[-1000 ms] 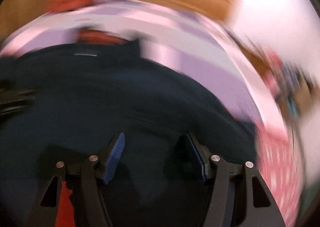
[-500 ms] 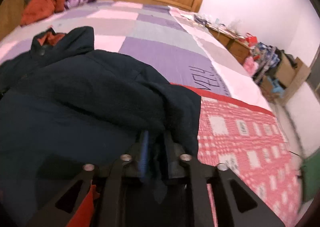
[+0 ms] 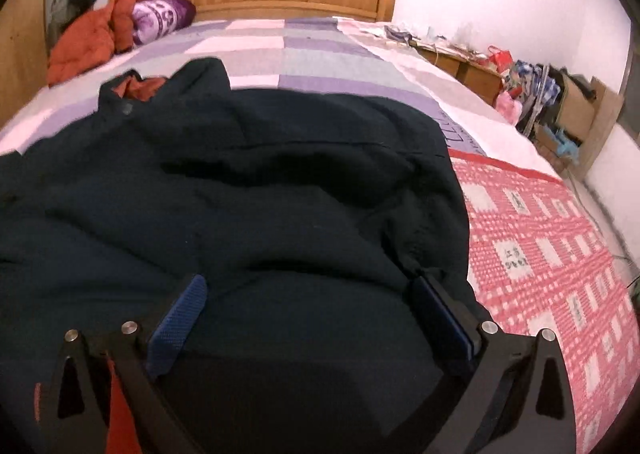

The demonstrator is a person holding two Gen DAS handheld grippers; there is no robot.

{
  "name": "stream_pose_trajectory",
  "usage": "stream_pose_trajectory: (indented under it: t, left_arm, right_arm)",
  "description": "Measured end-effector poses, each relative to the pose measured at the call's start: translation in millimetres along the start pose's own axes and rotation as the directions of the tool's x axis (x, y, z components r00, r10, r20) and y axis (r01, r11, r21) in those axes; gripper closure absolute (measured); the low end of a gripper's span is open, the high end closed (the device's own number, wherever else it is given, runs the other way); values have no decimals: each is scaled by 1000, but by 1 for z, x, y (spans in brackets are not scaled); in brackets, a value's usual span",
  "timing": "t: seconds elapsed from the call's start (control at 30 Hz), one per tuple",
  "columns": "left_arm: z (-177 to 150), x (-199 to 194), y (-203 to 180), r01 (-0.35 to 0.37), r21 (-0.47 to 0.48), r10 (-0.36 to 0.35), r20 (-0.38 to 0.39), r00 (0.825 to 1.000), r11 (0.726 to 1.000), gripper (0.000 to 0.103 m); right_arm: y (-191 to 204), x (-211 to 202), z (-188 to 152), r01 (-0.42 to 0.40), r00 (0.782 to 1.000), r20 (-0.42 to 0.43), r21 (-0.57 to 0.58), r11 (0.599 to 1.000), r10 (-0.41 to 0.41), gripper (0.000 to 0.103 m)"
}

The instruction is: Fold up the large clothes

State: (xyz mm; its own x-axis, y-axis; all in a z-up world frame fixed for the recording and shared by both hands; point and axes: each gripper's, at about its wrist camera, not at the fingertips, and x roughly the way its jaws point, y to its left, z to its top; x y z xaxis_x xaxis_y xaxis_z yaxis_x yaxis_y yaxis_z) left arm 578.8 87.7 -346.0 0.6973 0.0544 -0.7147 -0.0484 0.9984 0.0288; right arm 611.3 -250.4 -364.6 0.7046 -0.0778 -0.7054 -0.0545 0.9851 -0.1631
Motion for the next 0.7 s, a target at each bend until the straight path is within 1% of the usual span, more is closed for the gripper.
stream_pose_trajectory:
  t: [0.03, 0.07, 0.13, 0.2, 0.23, 0.3, 0.33, 0.4, 0.43, 0.5, 0.53, 0.57, 0.63, 0.7]
  left_arm:
    - [-4, -7, 3, 9, -3, -9, 13, 1000, 1000, 0]
    - [-8, -12, 7, -7, -3, 7, 23, 1000, 1000, 0]
    - [-15, -20, 22, -9, -28, 10, 16, 1000, 1000, 0]
    - [-23, -31, 46, 4, -92, -3, 8, 1000, 996, 0]
    - [-28, -38, 59, -3, -121, 4, 11, 1000, 993, 0]
    - [-43, -57, 92, -72, -177, 73, 3, 997, 982, 0]
    - [-48, -62, 103, -88, -196, 89, -3, 996, 977, 0]
    - [-66, -75, 140, -141, -256, 137, -34, 990, 956, 0]
    - [-78, -83, 166, -178, -301, 166, -63, 984, 937, 0]
    - [-94, -93, 202, -211, -372, 189, -96, 977, 904, 0]
    - [-107, -102, 231, -237, -436, 207, -116, 971, 868, 0]
    - [-115, -107, 249, -248, -480, 215, -125, 969, 841, 0]
    - [-135, -121, 295, -250, -606, 212, -136, 968, 755, 0]
    - [-151, -129, 327, -236, -702, 202, -133, 970, 672, 0]
  right_arm:
    - [1, 0, -2, 10, 1000, 1, -6, 1000, -10, 0]
    - [1, -1, -1, 13, 1000, 1, -7, 1000, -13, 0]
    - [-1, -2, -5, 12, 1000, -2, -5, 1000, -12, 0]
    - [-1, -2, -6, 14, 1000, -4, -8, 1000, -15, 0]
    - [0, 3, -2, 18, 1000, -5, -11, 1000, -18, 0]
    - [1, 4, -2, 26, 1000, -7, -15, 1000, -27, 0]
    - [1, 4, -1, 28, 1000, -7, -16, 999, -28, 0]
    - [1, 4, -2, 31, 999, -7, -19, 999, -31, 0]
    - [1, 4, -1, 32, 999, -8, -21, 999, -33, 0]
    - [2, 4, 0, 36, 999, -8, -23, 999, -36, 0]
    - [3, 5, 0, 38, 999, -8, -24, 999, -38, 0]
    - [4, 5, 1, 40, 999, -8, -25, 999, -40, 0]
    - [5, 5, 1, 42, 999, -8, -26, 999, -42, 0]
    - [5, 5, 1, 43, 999, -8, -27, 999, -43, 0]
